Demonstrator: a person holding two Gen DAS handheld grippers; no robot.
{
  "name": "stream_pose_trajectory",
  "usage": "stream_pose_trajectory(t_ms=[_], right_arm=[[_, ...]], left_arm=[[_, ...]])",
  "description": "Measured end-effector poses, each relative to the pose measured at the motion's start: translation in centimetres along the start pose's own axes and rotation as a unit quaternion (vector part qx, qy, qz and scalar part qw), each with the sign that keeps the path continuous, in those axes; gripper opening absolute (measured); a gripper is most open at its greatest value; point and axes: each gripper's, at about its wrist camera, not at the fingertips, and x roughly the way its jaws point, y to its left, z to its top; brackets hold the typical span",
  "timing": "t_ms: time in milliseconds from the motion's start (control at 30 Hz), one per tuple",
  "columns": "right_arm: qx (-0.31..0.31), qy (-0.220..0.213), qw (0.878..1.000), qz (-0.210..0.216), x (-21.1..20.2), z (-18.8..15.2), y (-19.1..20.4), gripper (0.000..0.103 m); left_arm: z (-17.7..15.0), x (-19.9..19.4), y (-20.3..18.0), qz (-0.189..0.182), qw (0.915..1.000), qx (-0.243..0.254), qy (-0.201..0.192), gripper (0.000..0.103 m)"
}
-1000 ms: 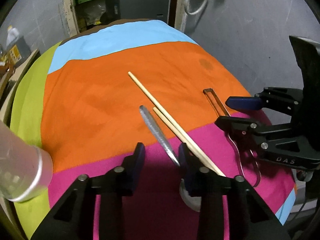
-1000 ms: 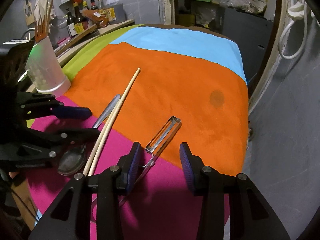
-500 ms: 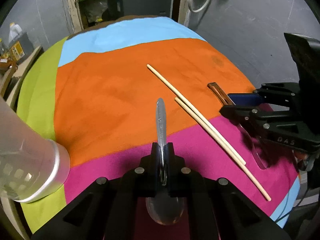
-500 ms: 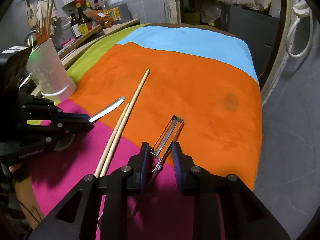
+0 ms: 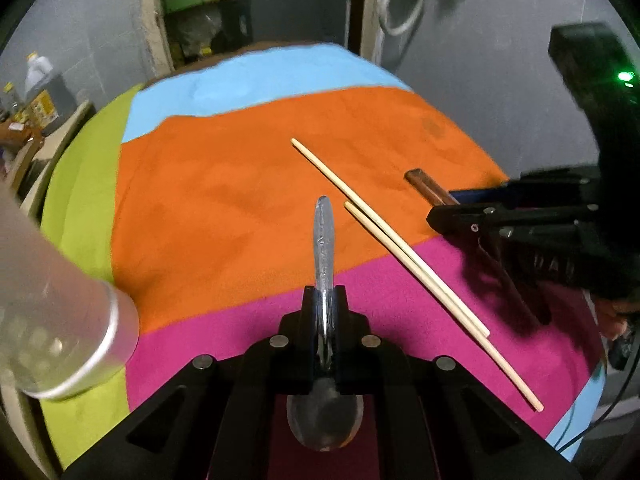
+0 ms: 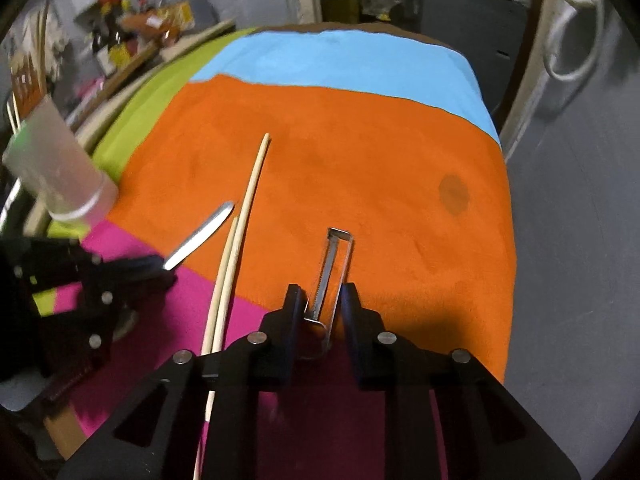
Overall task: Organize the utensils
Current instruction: 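Grasp the metal spoon with the left tool while the right tool grasps the metal peeler, then lift the spoon with the left tool while the right tool carries the peeler toward the basket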
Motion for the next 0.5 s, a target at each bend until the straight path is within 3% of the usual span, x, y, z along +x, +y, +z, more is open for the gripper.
stream_pose_trajectory(t_ms=[100,167,367,500], right_arm=[[0.084,-0.034,0.992,0.085,-0.8,-0.9,-2.4,0.014],[0.115,-0.063,0.984,0.118,-1.5,-1.8,-3.3,0.014],[0.084,-0.167,0.973,0.136,-4.3,-4.5,-1.6,0.014],[0.047,-0.233,0.962,0.138,-5.8,-5.2,0.8,0.014]], left_arm=[[-1.2,-1.9,0.5,-0.004,0.9985,-0.012,-0.053,0.004],[-1.9,-3.1,0.9,-0.003,0.9958,-0.023,-0.088,0.004],[-2.9,-6.7,1.8,-0.013,0.9799,-0.055,-0.191,0.004],[-2.8,-7.8,1.9,-0.010,0.9724,-0.065,-0.224,0.004]])
